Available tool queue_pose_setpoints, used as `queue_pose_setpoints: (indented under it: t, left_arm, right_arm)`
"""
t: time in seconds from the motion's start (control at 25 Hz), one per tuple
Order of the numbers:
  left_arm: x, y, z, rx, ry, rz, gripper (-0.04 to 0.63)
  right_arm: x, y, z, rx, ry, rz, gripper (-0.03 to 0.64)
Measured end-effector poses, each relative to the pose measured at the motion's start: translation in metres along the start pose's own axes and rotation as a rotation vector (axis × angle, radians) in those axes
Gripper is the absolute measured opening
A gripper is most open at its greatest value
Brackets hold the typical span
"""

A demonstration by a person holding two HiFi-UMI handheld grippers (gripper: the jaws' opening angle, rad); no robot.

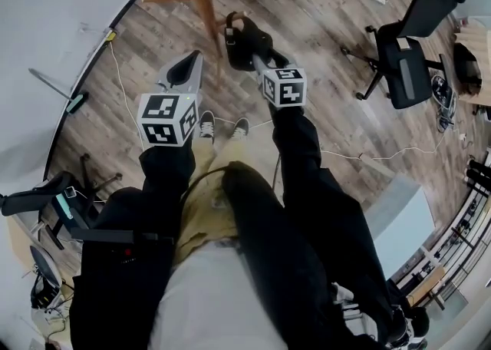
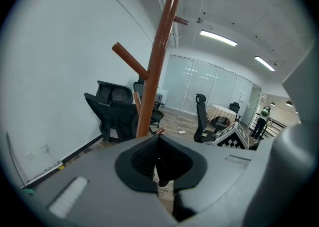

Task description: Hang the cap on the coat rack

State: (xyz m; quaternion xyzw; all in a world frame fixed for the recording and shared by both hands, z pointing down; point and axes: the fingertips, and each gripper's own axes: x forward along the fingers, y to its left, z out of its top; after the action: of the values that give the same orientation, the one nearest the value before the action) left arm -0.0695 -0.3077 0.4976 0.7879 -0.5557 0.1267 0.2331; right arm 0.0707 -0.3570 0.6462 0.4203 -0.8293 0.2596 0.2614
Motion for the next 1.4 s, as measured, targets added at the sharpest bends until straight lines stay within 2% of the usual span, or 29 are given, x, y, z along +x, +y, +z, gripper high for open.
queue_pose_setpoints:
  t: [0.4, 0.56, 0.72, 1.12, 1.4]
  left_arm:
    - [-0.011, -0.009, 0.006, 0.002, -0.028, -0.02, -0.001]
    - [-0.015, -0.01, 0.008, 0.001, -0.038, -0.03, -0.001]
    - [-0.018, -0.013, 0.014, 0.004, -0.058, -0.04, -0.002]
    - [-0.024, -0.038, 0.054, 0.037, -0.142, -0.093, 0.0]
    - [-0.03, -0.059, 0.086, 0.073, -0.198, -0.13, 0.0]
  right_arm:
    - [-0.026, 0.0, -0.002, 0.048, -0.032, -0.044, 0.189]
    - [-0.04, 0.006, 0.008, 0.061, -0.077, -0.045, 0.189]
    - [-0.065, 0.021, 0.035, 0.053, -0.169, -0.057, 0.182]
    - [-0.134, 0.075, 0.123, -0.055, -0.413, -0.032, 0.146]
    - [-0.167, 0.101, 0.165, -0.074, -0.526, 0.019, 0.117]
